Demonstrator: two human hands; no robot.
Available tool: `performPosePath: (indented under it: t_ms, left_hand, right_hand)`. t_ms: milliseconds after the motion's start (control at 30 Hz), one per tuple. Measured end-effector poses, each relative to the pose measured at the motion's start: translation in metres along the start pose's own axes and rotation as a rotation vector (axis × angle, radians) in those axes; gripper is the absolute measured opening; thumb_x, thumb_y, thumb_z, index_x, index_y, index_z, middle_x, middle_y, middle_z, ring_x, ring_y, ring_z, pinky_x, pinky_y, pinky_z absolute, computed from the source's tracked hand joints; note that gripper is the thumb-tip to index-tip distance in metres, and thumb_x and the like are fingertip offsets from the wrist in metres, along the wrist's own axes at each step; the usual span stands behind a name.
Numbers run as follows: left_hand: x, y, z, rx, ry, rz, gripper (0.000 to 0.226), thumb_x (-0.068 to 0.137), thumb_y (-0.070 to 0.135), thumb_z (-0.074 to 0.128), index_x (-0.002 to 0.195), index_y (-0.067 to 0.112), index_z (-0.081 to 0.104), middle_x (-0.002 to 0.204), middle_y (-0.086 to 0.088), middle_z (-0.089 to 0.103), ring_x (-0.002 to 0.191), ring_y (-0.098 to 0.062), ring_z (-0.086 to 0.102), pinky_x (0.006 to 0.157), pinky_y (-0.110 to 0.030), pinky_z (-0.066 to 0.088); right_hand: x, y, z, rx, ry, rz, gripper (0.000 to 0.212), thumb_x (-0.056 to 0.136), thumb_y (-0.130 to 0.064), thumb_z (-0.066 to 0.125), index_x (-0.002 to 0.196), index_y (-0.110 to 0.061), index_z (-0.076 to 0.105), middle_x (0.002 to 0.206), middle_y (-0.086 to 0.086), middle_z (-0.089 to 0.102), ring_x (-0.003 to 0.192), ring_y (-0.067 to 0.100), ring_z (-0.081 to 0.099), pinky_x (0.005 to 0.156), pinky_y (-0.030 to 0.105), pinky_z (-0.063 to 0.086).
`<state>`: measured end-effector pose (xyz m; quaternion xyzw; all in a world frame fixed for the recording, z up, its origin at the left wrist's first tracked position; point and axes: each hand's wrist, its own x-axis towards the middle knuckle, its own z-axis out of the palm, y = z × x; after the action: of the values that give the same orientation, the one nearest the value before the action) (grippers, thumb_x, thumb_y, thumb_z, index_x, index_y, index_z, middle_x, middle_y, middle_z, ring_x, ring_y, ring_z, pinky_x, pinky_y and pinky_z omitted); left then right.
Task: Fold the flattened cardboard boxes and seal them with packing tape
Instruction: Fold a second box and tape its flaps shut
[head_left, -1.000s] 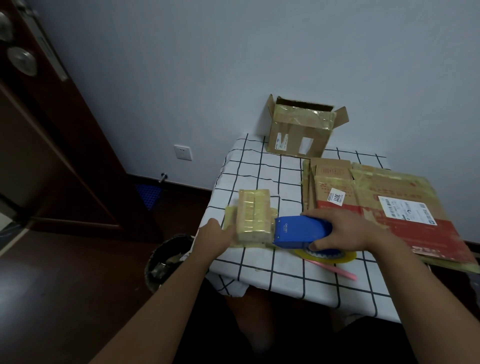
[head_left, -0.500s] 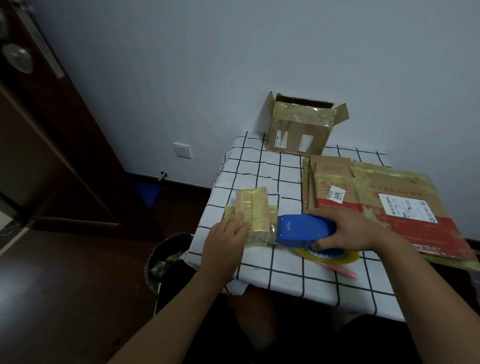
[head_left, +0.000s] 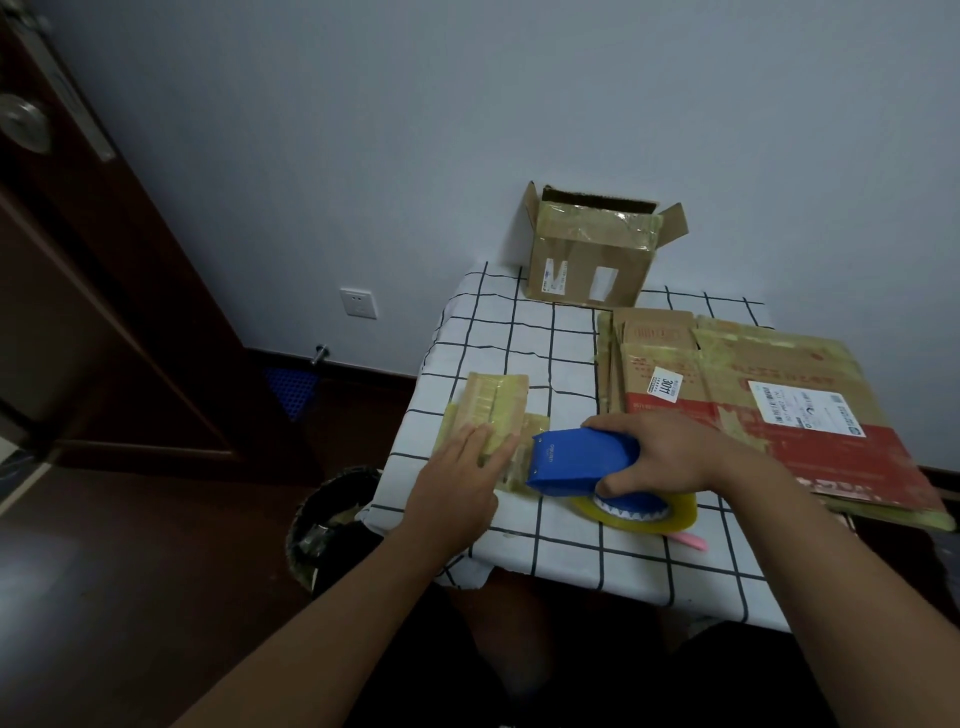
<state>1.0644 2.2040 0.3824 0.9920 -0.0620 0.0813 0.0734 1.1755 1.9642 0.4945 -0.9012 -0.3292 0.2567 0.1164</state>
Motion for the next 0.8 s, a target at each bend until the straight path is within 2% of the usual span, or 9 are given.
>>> performPosePath:
  t_ms: [167,267,367,433,500,567,633,700,800]
  left_hand:
    - [0.003,-0.002,0.001,0.018,0.064,0.019,0.071,0.063,0.003,0.082,0.129,0.016,0.061,0.126,-0.016,0.063,0.114,-0.035,0.062,0.079,-0.043,0.058]
    - [0.003,-0.003,0.004,-0.005,0.088,0.020,0.076,0.059,0.000,0.082,0.130,0.018,0.061,0.126,-0.014,0.063,0.114,-0.034,0.062,0.075,-0.041,0.059]
    - [0.003,-0.003,0.003,-0.020,0.115,-0.011,0.072,0.059,0.004,0.079,0.127,0.020,0.063,0.124,-0.012,0.064,0.110,-0.033,0.064,0.071,-0.039,0.060]
    - [0.001,0.000,0.001,-0.082,0.120,-0.037,0.061,0.068,0.016,0.067,0.129,0.021,0.062,0.128,-0.012,0.062,0.115,-0.033,0.060,0.078,-0.042,0.059]
    - [0.002,0.006,-0.005,-0.162,0.118,-0.089,0.053,0.077,0.031,0.051,0.128,0.021,0.062,0.130,-0.011,0.059,0.119,-0.031,0.056,0.086,-0.041,0.054]
    - [0.008,0.014,-0.009,-0.193,0.146,-0.150,0.043,0.084,0.044,0.044,0.115,0.022,0.065,0.119,-0.006,0.060,0.110,-0.025,0.055,0.083,-0.035,0.050]
    - [0.016,0.021,-0.006,-0.164,0.191,-0.219,0.036,0.089,0.050,0.047,0.099,0.022,0.066,0.104,-0.001,0.059,0.096,-0.020,0.053,0.076,-0.033,0.048]
    - [0.022,0.028,0.002,-0.117,0.234,-0.271,0.028,0.091,0.045,0.053,0.092,0.020,0.064,0.097,-0.002,0.059,0.091,-0.022,0.054,0.076,-0.035,0.047]
    - [0.026,0.035,0.012,-0.063,0.254,-0.330,0.016,0.090,0.033,0.058,0.094,0.020,0.065,0.098,-0.005,0.062,0.092,-0.024,0.056,0.080,-0.038,0.047]
  right_hand:
    - [0.015,-0.020,-0.009,-0.111,-0.076,-0.011,0.057,0.075,-0.053,0.073,0.125,-0.033,0.054,0.105,-0.007,0.060,0.093,0.016,0.059,0.083,0.037,0.055]
    - [0.027,-0.034,-0.015,-0.211,-0.103,0.011,0.066,0.068,-0.063,0.069,0.125,-0.032,0.055,0.105,-0.006,0.059,0.091,0.014,0.058,0.080,0.037,0.054]
    - [0.037,-0.057,-0.002,-0.429,-0.253,0.040,0.056,0.067,-0.059,0.070,0.111,-0.026,0.058,0.097,-0.002,0.059,0.086,0.017,0.058,0.072,0.035,0.052]
    - [0.036,-0.060,0.008,-0.421,-0.280,0.063,0.055,0.068,-0.057,0.070,0.110,-0.023,0.060,0.096,-0.001,0.060,0.084,0.018,0.059,0.076,0.037,0.055]
    - [0.029,-0.055,0.004,-0.312,-0.211,0.096,0.064,0.069,-0.060,0.068,0.120,-0.024,0.059,0.105,0.000,0.062,0.090,0.018,0.060,0.081,0.039,0.056]
    - [0.017,-0.047,-0.007,-0.262,-0.136,0.117,0.064,0.070,-0.062,0.067,0.121,-0.025,0.056,0.107,0.000,0.061,0.091,0.018,0.059,0.081,0.037,0.055]
    - [0.005,-0.037,-0.016,-0.218,-0.064,0.141,0.058,0.071,-0.062,0.067,0.116,-0.026,0.056,0.102,-0.002,0.060,0.088,0.015,0.058,0.079,0.036,0.054]
    - [-0.007,-0.026,-0.018,-0.137,0.017,0.184,0.055,0.074,-0.061,0.068,0.115,-0.028,0.054,0.103,-0.003,0.059,0.087,0.013,0.057,0.077,0.034,0.053]
    - [-0.019,-0.010,-0.011,0.017,0.185,0.256,0.063,0.077,-0.061,0.069,0.127,-0.030,0.048,0.108,-0.002,0.058,0.089,0.015,0.058,0.074,0.032,0.053]
